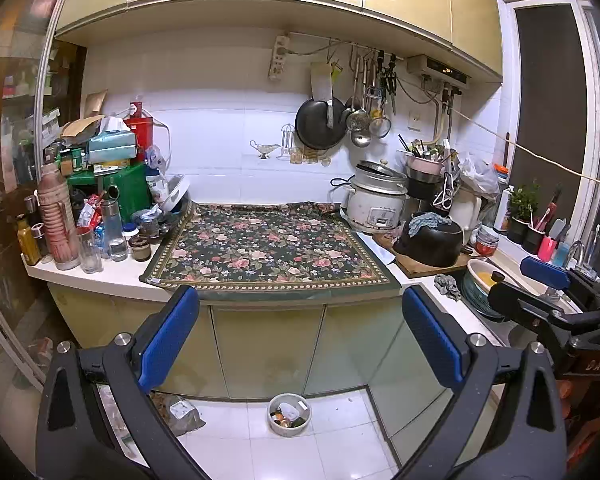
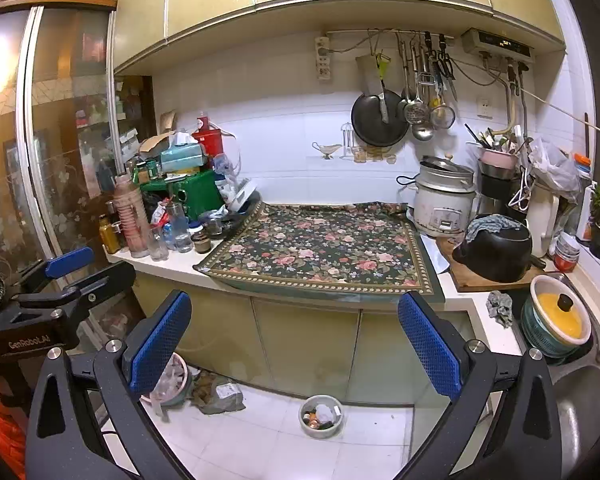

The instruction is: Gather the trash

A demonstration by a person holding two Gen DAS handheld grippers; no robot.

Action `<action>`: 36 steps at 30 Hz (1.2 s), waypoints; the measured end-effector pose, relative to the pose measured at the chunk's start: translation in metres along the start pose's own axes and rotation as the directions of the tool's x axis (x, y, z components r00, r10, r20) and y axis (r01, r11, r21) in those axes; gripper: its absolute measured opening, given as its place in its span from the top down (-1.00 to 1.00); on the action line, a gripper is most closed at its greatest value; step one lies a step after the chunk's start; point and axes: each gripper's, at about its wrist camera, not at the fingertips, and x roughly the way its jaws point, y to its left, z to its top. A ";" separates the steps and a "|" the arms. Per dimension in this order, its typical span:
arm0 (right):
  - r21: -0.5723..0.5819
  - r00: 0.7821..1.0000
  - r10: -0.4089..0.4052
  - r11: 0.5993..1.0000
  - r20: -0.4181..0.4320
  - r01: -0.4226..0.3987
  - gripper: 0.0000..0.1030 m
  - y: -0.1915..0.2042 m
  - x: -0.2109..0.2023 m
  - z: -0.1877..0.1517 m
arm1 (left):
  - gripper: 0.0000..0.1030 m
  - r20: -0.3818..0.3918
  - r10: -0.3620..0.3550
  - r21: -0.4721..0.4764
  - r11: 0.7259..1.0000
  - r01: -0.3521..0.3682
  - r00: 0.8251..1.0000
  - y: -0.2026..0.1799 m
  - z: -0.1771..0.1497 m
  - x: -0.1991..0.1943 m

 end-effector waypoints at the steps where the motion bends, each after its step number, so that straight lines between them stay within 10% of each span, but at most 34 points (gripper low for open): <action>1: 0.001 1.000 -0.001 1.000 0.001 0.001 -1.00 0.000 0.000 0.000 | -0.98 0.000 -0.002 -0.001 1.000 0.002 1.000 -0.001 0.000 0.000; 36: 0.029 1.000 -0.001 1.000 -0.024 0.001 -1.00 -0.007 0.035 0.018 | -0.98 -0.014 0.013 -0.006 1.000 -0.013 1.000 -0.019 0.013 0.046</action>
